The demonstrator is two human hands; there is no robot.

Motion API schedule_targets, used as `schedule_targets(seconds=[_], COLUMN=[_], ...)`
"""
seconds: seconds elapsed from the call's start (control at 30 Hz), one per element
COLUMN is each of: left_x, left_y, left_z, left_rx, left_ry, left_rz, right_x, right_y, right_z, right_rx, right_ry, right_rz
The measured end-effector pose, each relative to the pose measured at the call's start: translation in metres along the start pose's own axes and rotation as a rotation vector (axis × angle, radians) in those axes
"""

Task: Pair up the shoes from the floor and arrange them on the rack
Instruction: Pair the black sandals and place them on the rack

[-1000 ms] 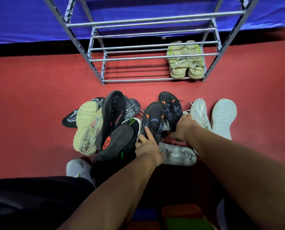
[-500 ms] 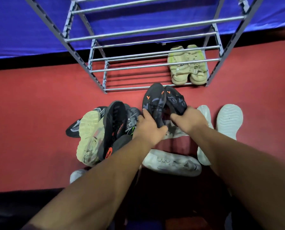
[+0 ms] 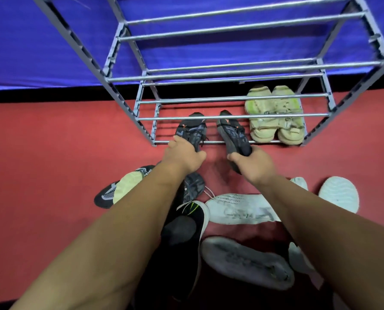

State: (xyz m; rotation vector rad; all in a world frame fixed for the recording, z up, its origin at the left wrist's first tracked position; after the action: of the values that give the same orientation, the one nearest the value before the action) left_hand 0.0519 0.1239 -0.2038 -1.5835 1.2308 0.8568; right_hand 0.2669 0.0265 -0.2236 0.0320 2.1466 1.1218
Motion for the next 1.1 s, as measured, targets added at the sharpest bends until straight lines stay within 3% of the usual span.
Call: schedule_targets(seconds=[0.2, 0.43, 0.77, 0.83, 0.97, 1.1], left_x=[0.004, 0.010, 0.017, 0.021, 0.031, 0.030], left_y=[-0.004, 0.047, 0.041, 0.045, 0.060, 0.072], left_z=[0.035, 0.086, 0.122, 0.131, 0.135, 0.129], left_rx=[0.040, -0.087, 0.008, -0.041, -0.087, -0.055], left_ry=[-0.046, -0.084, -0.166, -0.172, -0.115, -0.141], left_rz=[0.126, -0.018, 0.043, 0.058, 0.005, -0.031], right_x=[0.025, 0.060, 0.099, 0.112, 0.142, 0.141], right_y=[0.027, 0.053, 0.082, 0.084, 0.080, 0.069], right_z=[0.023, 0.049, 0.083, 0.093, 0.099, 0.097], right_rx=[-0.092, -0.195, -0.338, -0.370, -0.474, -0.445], right_ry=[0.003, -0.013, -0.076, -0.028, 0.254, 0.229], right_rz=[-0.057, -0.132, -0.345, -0.353, -0.570, -0.543])
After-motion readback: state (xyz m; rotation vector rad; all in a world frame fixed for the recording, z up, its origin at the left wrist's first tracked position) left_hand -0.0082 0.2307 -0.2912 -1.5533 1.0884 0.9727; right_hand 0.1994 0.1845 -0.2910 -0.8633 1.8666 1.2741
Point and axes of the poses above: each hand's wrist, its own z-axis towards the middle knuckle, its own x-axis out of the palm, y = z × x, the point moved 7 cm from there along z, towards the middle knuckle, and after that the axes turned 12 degrees about -y, right-handed, at the moved point
